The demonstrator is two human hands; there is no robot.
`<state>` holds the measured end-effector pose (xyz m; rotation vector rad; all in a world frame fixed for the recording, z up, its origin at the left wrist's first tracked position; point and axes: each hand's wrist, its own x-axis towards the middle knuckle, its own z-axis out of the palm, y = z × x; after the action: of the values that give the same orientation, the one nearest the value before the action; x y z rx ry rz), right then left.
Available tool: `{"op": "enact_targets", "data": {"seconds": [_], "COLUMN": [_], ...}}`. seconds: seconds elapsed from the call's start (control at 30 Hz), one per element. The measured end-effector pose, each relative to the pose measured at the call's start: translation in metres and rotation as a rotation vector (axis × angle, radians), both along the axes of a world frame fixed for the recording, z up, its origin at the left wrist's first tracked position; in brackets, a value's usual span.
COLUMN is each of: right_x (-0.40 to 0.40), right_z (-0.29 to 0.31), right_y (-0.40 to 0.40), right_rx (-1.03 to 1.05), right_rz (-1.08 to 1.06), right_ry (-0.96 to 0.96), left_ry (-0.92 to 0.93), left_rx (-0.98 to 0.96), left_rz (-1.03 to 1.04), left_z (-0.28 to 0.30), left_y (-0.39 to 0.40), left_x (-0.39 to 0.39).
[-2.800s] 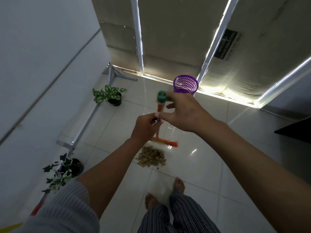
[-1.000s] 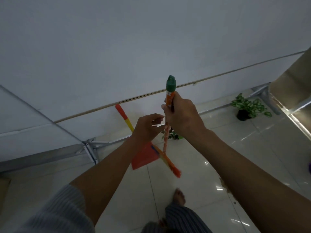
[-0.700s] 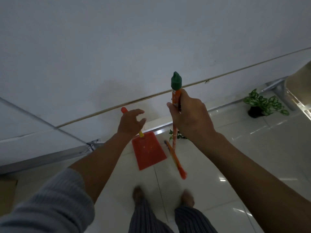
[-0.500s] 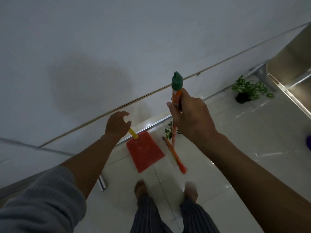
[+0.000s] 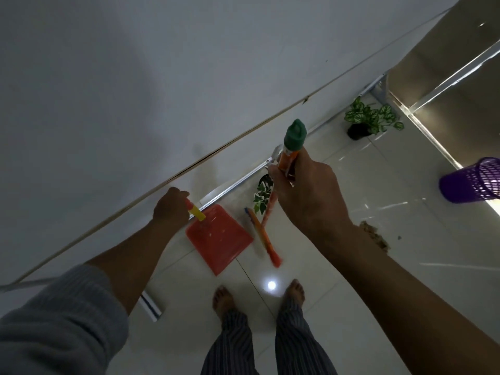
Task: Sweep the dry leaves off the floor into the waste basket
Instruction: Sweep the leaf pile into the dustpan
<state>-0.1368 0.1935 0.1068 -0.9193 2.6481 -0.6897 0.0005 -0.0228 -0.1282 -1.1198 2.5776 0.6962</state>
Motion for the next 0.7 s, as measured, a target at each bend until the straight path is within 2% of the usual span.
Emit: {"op": "enact_targets", "data": {"seconds": [0.2,0.37,0.5,0.7], "right_x": [0.009,0.010,0.010,0.010], "right_z": [0.003,0.014,0.019,0.027], "right_y": [-0.002,0.020,0.061,0.150], "right_rx": [0.015,-0.010,-0.053,-0.145], "right_rz": [-0.015,-0.035,-0.084,-0.104], "right_ry": [-0.017,0.025,0.030,0.088], "left_ry": [0.006,-0.025,-0.007,-0.101], "left_rx": [-0.118,-0.071,-0.118,-0.206], "left_rz": [-0.140,-0.218,-0.250,-0.294], "left_z": [0.008,0.030,0.050,0.077], "left_y": [0.004,0.029,0.071,0.152], "left_x": [0.005,0.000,-0.007,-0.013]}}
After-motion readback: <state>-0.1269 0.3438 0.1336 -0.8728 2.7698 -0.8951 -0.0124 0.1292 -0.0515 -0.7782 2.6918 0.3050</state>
